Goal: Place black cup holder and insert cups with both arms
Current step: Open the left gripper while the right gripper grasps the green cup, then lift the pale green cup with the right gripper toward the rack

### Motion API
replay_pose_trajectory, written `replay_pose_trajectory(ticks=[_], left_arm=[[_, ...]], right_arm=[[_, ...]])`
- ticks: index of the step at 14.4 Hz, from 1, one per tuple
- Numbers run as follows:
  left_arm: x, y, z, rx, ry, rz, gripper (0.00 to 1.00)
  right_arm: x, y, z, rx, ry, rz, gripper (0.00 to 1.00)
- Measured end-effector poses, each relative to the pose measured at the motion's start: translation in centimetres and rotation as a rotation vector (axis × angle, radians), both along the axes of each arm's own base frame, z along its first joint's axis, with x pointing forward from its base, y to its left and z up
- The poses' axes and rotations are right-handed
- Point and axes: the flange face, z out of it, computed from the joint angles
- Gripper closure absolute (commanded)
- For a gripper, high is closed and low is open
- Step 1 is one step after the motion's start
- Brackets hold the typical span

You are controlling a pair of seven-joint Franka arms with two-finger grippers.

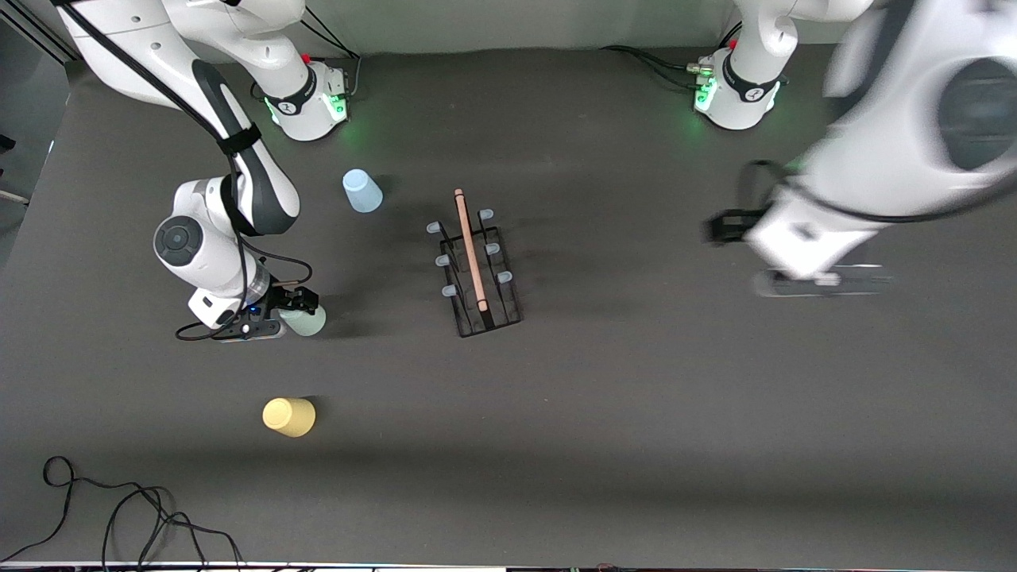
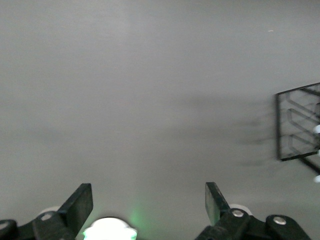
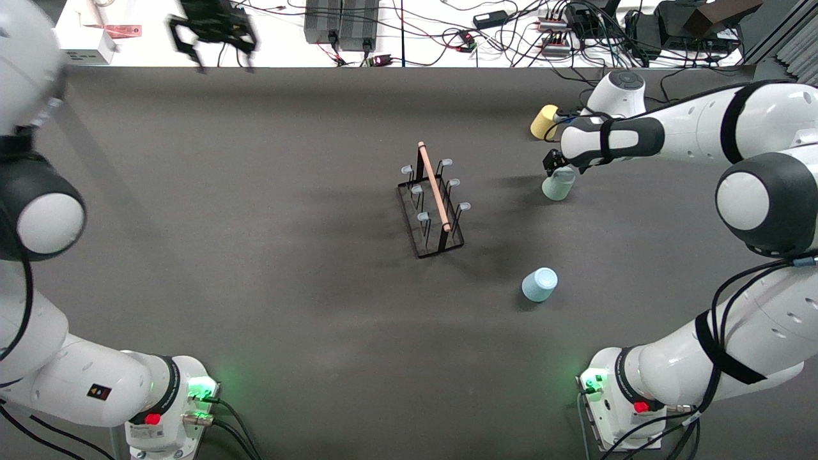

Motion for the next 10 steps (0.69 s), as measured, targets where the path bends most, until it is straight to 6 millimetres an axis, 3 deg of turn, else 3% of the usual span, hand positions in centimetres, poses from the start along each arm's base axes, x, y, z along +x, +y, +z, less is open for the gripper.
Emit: replay_pose_trajectory(ticks=[1,3,4,6,8,10], left_arm=[[0.3,3.2,0.6,-0.006,-0.001,0.015,0.00],[0.7,8.1,0.8,-0.012,-0.003,0.047,0.01],[0.9,10.1,0.5,-0.018,-0.003,0.041,0.01],[1.6,13.1,-0.7,-0.029,-0.014,0.027,0.01],[1.9,14.4,-2.5,-0.025,-0.037,0.026,0.02],[1.4,14.2,-4.0,-0.013,-0.077,0.015,0.01]], right_arm=[[-0.1,0.0,-0.3,-0.001,0.006,0.000,0.37],[-0.2,0.0,-0.7,-0.002,0.015,0.000,0.64],[-0.1,0.0,-0.7,-0.003,0.019,-0.001,0.70],[0.5,0.0,0.3,-0.004,0.032,-0.002,0.72],[1.9,0.2,3.9,-0.007,0.074,-0.003,0.79],[3.4,0.4,10.1,-0.008,0.104,-0.006,0.81]])
